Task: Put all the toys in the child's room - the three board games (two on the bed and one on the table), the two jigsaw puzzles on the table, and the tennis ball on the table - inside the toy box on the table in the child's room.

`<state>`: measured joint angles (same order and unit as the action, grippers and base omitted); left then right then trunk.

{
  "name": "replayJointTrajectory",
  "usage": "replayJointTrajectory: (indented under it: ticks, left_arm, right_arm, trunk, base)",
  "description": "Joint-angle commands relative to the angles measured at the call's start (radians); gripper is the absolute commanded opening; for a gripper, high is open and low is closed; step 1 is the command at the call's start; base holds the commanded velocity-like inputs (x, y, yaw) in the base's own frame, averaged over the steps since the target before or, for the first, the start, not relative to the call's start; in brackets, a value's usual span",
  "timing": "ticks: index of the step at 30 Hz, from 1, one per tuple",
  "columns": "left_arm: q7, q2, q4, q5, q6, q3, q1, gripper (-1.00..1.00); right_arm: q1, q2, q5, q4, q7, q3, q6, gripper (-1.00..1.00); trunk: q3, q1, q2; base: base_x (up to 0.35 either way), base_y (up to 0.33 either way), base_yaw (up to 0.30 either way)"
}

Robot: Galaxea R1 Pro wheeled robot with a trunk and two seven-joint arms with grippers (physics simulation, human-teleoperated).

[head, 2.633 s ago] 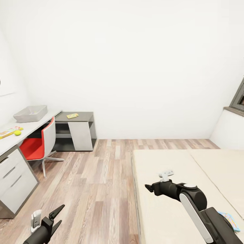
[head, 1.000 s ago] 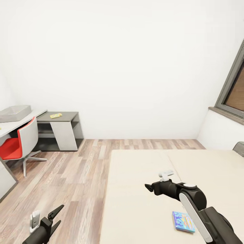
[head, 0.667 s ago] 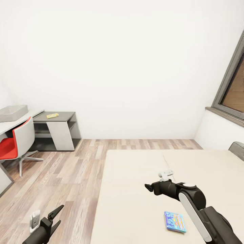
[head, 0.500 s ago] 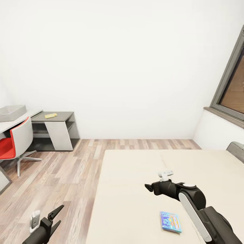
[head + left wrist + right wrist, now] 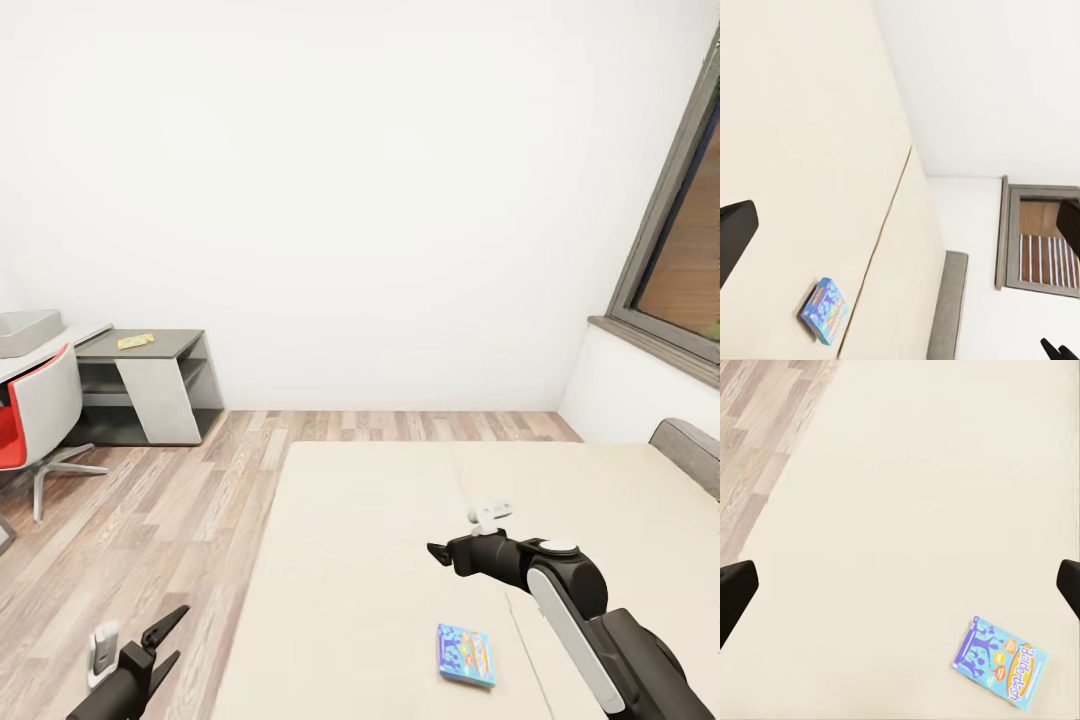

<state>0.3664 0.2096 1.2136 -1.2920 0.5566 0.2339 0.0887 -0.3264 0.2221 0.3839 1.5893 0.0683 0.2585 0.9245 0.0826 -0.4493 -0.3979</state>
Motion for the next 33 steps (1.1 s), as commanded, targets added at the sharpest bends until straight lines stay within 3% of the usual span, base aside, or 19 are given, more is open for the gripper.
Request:
replayJointTrajectory:
  ticks: [1, 12, 27, 33]
  left_arm:
    - [-0.002, 0.000, 0.001, -0.007, 0.008, 0.001, 0.000, 1.00]
    - [0.000, -0.001, 0.000, -0.007, 0.007, 0.002, 0.000, 1.00]
    - [-0.004, -0.004, 0.000, -0.007, 0.007, 0.000, -0.001, 1.00]
    - [-0.006, -0.005, 0.000, -0.006, 0.007, 0.000, -0.004, 1.00]
  right_arm:
    - [-0.001, 0.001, -0.007, 0.000, 0.007, 0.000, 0.004, 1.00]
    - [-0.003, 0.002, -0.007, -0.011, 0.006, -0.001, 0.004, 1.00]
    - [-0.003, 0.007, -0.004, -0.013, 0.008, -0.002, 0.005, 1.00]
    - [-0.003, 0.004, -0.002, -0.013, 0.011, -0.022, 0.015, 1.00]
  trunk:
    - [0.002, -0.001, -0.002]
    - [0.002, -0.001, -0.002]
    - [0.002, -0.001, -0.002]
    - [0.002, -0.001, -0.002]
  base:
    - [0.000, -0.272, 0.000]
    - [0.000, -0.238, 0.000]
    - [-0.019, -0.046, 0.000]
    - [-0.032, -0.020, 0.000]
